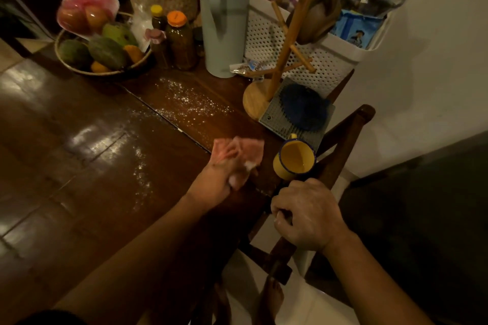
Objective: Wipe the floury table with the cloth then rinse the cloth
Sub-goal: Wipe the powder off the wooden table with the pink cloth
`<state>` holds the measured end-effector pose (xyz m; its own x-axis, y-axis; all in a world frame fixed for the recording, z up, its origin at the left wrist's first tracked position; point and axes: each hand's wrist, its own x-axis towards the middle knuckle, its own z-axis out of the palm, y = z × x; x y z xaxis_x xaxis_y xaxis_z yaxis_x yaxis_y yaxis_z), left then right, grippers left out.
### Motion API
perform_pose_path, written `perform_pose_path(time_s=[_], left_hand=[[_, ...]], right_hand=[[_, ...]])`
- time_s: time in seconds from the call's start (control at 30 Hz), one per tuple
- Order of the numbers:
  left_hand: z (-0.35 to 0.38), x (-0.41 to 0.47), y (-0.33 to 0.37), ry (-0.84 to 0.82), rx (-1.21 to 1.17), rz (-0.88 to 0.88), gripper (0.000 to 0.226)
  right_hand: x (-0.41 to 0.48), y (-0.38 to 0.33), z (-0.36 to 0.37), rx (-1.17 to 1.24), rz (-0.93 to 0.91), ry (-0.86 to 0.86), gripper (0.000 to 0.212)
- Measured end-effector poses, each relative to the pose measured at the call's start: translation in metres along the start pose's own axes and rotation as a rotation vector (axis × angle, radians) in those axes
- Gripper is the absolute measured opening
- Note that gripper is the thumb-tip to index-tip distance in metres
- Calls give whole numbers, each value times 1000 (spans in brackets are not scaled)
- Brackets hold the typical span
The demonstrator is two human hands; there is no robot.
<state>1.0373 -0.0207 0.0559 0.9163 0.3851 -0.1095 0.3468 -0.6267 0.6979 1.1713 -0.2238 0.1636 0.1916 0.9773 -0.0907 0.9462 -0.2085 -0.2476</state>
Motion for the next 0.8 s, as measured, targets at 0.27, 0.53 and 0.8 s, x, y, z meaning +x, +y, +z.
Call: perform_pose_path(time_s=[0.27,0.53,0.8], left_hand=[[-15,-179,-45,131,-53,-51,36],[-62,-192,-80,461,38,-653,59],[-92,-79,-102,308,232,-627,69]], right_hand=[[7,1,-13,-179,12,-252,29],[104,-52,16,87,109,-586,33],[125,-88,127,43,248,-267,70]])
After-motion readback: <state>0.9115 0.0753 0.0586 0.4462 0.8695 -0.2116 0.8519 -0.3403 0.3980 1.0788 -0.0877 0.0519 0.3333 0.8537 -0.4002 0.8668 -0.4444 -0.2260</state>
